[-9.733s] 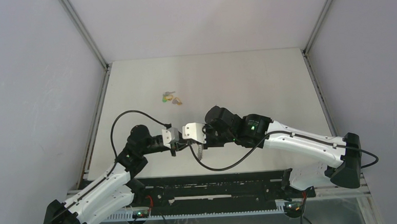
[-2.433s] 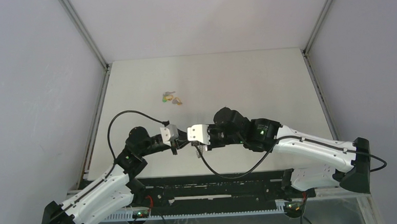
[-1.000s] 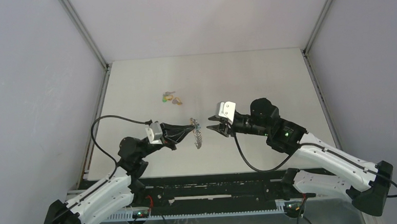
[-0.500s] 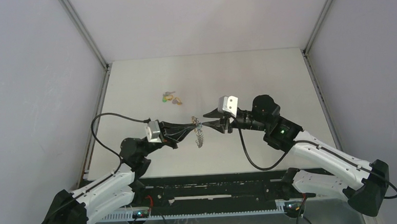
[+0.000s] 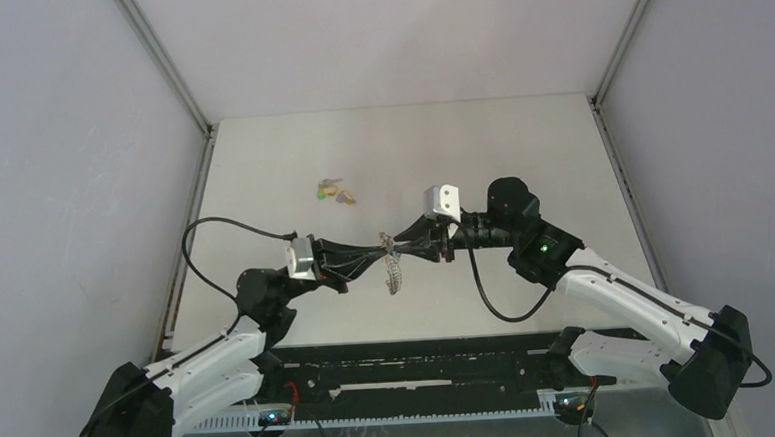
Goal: Put the keys on the keyring
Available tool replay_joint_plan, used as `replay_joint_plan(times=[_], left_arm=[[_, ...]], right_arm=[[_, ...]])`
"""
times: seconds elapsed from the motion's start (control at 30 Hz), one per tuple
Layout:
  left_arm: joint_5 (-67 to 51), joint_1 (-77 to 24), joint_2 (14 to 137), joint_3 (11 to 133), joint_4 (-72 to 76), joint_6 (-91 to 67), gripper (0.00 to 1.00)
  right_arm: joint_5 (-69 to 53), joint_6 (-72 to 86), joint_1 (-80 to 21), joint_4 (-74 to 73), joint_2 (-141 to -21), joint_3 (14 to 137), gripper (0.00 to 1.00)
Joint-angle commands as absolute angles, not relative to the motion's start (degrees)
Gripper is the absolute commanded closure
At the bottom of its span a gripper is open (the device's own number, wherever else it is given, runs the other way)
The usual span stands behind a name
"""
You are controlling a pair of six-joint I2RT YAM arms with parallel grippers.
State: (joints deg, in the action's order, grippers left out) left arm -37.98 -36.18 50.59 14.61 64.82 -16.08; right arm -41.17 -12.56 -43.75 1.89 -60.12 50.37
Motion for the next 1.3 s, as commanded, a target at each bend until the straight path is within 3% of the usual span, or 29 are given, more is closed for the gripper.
replay_joint_plan(times=[0.0,0.57,0.93,1.27], left_arm=[[-38.9,-35.85,50.02,16.04,69.21,-17.22,1.0],[-44.2,-35.86,50.18,22.08,66.55,-21.47,1.0],[-42.72,-35.88,52.07,24.95,65.5,-24.27,1.0],[-43.26,-35.86,54.02,27.73,65.68,-27.09,1.0]], right_arm=[[-45.97,-11.16,-43.24,4.26,-59.76,52.64,0.78],[-49.65,-10.24,-39.97,0.7,-58.09,56.12,0.81],[-50.68,-6.05,-38.67,-2.92,-56.18,59.46,0.75],[-52.55,-2.64,-38.76,-3.48,-60.78,63.29,0.75]])
